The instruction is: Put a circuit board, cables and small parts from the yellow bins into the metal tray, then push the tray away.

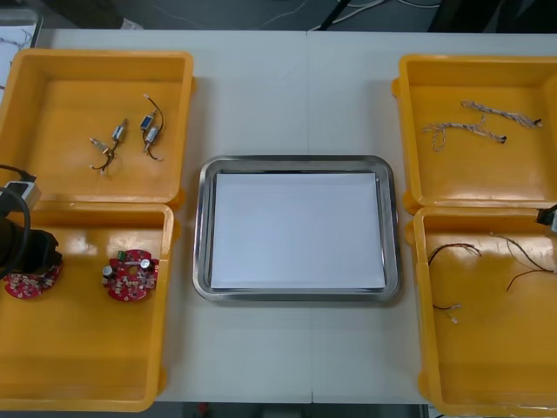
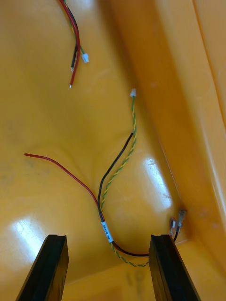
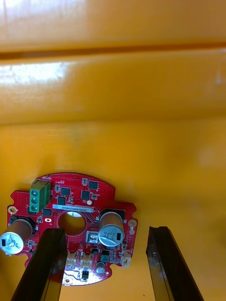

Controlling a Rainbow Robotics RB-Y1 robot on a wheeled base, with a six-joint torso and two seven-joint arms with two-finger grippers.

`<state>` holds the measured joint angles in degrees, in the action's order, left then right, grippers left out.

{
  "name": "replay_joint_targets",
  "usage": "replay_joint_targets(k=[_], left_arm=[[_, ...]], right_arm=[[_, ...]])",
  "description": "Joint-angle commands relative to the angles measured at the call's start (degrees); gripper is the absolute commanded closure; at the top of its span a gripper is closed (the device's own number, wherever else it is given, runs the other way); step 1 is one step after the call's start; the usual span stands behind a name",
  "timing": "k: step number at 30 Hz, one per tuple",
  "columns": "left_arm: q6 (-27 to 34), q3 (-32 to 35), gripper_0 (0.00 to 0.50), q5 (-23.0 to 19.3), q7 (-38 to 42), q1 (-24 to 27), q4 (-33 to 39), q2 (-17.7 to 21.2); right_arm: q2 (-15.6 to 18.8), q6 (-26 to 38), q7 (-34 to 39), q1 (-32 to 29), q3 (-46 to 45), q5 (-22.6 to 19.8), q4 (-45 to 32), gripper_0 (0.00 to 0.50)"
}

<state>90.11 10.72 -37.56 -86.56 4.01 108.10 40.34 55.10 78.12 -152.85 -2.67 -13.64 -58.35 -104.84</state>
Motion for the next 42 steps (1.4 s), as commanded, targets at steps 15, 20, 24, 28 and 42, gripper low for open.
replay_joint_targets(k=[15,20,24,28,42], left_arm=[[-2.1,0.9,0.002,1.7,-3.8,-2.7,2.0,-2.4],[-2.1,0.7,0.040,2.1,-3.9,-2.7,2.0,-2.8],[-2.1,0.4,0.086,2.4,-3.9,-2.8,2.0,-2.8],[-2.4,-0.1,0.118,2.8,-3.9,-2.9,1.9,-2.8],[-2.9,-0.8,0.215,4.4,-3.7,-3.0,1.9,-3.6]], right_arm=[[-0.3,-10.6,-2.2,-0.8,8.1,4.3,6.7,0.000],[-0.3,-11.8,-2.2,-0.8,9.7,5.0,6.9,0.000],[-0.3,-13.3,-2.2,-0.3,11.0,5.4,8.5,0.000],[-0.3,-13.3,-2.2,0.4,11.2,5.6,9.7,0.000],[-0.3,-15.3,-2.2,1.3,13.7,5.2,10.0,0.000]])
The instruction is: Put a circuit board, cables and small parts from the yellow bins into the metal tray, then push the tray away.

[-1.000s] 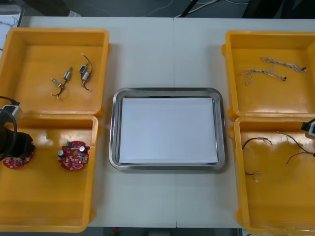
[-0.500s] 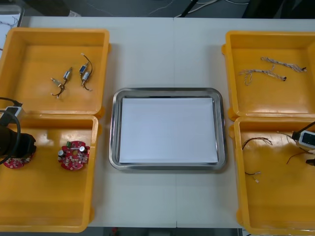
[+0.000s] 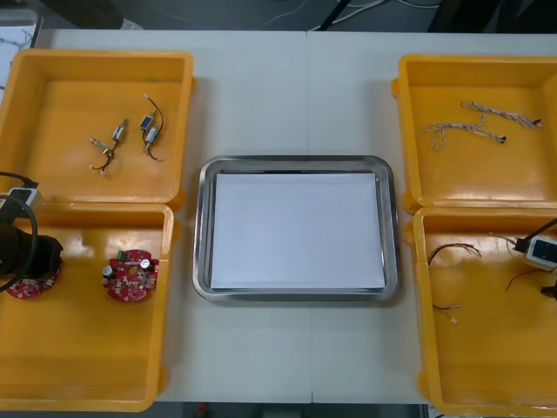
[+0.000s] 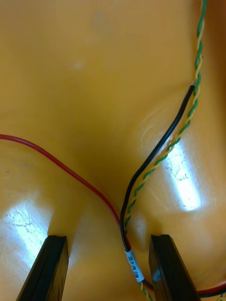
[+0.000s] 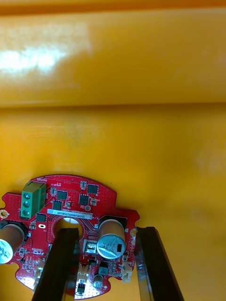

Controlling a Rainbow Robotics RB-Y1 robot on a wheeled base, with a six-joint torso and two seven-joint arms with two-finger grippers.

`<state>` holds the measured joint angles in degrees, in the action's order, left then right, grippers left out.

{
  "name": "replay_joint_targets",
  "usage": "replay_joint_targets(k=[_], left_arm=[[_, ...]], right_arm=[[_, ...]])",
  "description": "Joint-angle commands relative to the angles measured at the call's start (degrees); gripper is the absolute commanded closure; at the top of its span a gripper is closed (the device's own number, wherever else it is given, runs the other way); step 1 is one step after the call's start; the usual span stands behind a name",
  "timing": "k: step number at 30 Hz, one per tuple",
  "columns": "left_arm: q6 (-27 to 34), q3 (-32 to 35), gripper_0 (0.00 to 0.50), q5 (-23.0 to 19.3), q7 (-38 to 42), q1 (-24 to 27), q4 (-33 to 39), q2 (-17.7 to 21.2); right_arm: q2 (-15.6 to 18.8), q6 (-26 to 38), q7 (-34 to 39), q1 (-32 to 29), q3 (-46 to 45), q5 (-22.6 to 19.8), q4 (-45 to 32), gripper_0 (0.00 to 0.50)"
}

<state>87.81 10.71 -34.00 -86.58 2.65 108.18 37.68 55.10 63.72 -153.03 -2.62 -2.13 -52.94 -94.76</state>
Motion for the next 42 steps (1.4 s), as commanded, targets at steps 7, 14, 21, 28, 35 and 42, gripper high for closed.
replay_joint_targets(k=[7,14,21,28,35,42], left_arm=[[-0.9,-1.4,0.377,1.3,-3.1,-1.7,1.9,-0.9],[-0.8,-1.6,0.500,1.2,-2.6,-1.8,1.9,-0.9],[1.0,-1.5,0.500,1.2,-1.3,-4.0,6.1,-0.9],[1.6,-1.5,0.500,1.0,0.1,-6.6,9.5,-0.9],[1.2,-1.5,0.500,1.1,0.7,-9.3,12.0,-1.1],[1.2,-1.5,0.500,2.6,1.1,-13.4,16.2,-4.7]], right_arm=[[-0.3,-1.3,-2.0,1.2,2.7,-0.4,-0.2,0.389],[-0.3,-1.2,-2.0,1.5,2.6,-1.1,-0.2,0.500],[-0.3,1.8,-2.0,2.8,2.4,-2.2,-0.7,0.500],[-0.3,8.7,-0.9,3.5,0.9,-3.7,-5.0,0.500],[-0.9,14.0,5.0,3.4,0.8,-4.4,-8.5,0.500],[-3.2,17.2,7.9,2.8,0.8,-3.9,-9.1,0.500]])
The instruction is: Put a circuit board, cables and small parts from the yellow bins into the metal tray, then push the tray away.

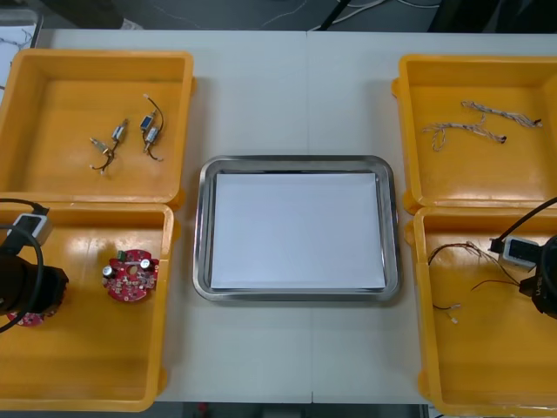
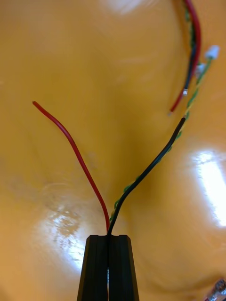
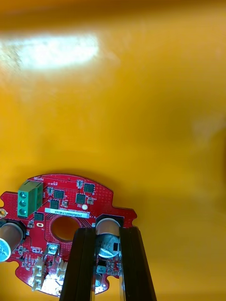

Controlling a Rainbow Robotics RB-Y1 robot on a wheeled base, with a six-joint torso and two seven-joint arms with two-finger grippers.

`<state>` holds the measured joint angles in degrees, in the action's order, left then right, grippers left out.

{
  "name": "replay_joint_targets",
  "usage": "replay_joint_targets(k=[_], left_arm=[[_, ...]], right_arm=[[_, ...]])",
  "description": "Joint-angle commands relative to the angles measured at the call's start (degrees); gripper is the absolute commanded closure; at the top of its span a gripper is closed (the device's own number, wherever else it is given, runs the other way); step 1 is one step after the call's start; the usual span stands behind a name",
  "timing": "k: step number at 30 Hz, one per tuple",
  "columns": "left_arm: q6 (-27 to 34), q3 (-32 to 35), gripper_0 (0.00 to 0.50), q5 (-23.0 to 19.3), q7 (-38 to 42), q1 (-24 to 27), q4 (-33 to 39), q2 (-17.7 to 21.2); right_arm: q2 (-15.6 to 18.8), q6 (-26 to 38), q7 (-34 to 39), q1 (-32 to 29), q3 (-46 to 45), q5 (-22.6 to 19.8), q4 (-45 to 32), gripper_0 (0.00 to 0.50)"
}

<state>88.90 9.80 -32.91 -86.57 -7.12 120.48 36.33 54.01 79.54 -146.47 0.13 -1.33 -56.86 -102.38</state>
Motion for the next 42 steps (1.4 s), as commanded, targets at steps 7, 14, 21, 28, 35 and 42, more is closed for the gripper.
replay_joint_targets(k=[7,14,21,28,35,42], left_arm=[[0.1,-1.0,0.500,4.1,0.8,-5.5,6.0,-6.5],[-1.1,-1.9,0.500,6.3,1.0,-5.9,6.1,-7.9],[-1.4,-1.9,0.377,7.6,0.9,-5.9,6.1,-9.3],[-1.4,-2.0,0.158,8.1,0.7,-5.9,6.0,-9.3],[-1.1,-2.0,0.125,8.2,0.7,-5.1,6.1,-8.5],[3.9,0.9,0.118,6.9,0.0,-1.6,6.1,-7.9]], right_arm=[[-2.1,-0.5,2.6,-3.4,-0.5,0.3,-3.4,0.500],[-2.1,-1.2,3.8,-5.9,-1.0,0.4,-5.3,0.500],[-2.2,-3.8,5.1,-6.6,-1.3,1.1,-5.6,0.305],[-2.2,-4.4,6.1,-6.6,-2.6,1.4,-5.6,0.000],[-2.1,-3.3,5.0,-6.6,-4.9,1.6,-5.8,0.000],[-1.7,-2.4,2.7,-6.6,-6.1,2.5,-6.3,0.000]])
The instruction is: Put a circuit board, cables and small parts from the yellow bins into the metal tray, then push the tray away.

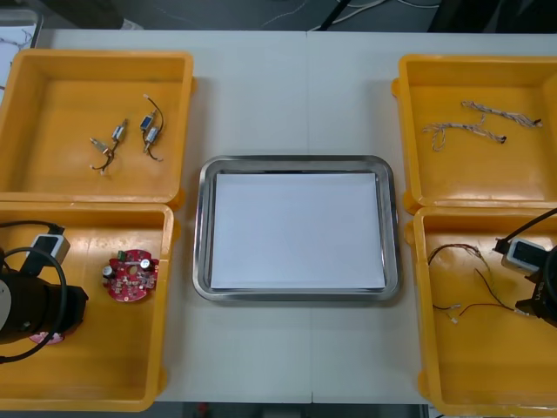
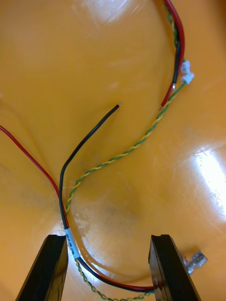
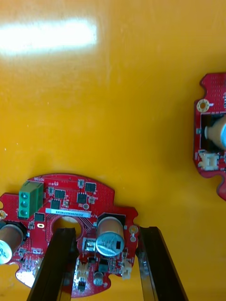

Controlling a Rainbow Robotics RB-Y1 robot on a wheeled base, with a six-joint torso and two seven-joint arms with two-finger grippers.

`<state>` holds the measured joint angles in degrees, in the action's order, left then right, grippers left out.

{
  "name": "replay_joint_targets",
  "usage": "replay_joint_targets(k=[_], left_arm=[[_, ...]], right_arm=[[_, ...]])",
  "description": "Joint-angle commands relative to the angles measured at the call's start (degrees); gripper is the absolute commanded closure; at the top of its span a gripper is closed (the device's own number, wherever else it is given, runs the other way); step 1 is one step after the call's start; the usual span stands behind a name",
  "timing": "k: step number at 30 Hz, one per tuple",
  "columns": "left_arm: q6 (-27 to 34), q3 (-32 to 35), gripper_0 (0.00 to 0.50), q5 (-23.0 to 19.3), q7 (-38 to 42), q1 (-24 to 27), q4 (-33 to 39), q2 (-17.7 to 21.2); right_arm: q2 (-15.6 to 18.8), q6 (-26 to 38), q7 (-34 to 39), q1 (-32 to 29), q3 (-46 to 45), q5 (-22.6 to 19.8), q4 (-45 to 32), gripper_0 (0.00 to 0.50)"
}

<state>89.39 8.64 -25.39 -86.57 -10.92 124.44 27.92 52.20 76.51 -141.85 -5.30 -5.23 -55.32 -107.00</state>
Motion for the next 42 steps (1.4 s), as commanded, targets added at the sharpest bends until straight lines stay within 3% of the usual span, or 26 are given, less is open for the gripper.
replay_joint_targets(k=[1,20,42], left_arm=[[4.1,2.4,0.117,-0.7,-0.2,2.7,2.2,0.6],[7.9,7.3,0.114,-5.2,-1.2,6.9,-0.1,4.4],[1.8,8.0,0.135,-6.7,-7.7,9.3,-9.8,6.4]], right_arm=[[0.1,0.7,-2.3,-1.2,-2.2,1.1,-1.6,0.000],[-0.3,-5.3,-4.6,-8.4,-2.2,1.7,-4.7,0.000],[-3.2,-8.3,-6.1,-8.8,0.6,7.1,-4.5,0.000]])
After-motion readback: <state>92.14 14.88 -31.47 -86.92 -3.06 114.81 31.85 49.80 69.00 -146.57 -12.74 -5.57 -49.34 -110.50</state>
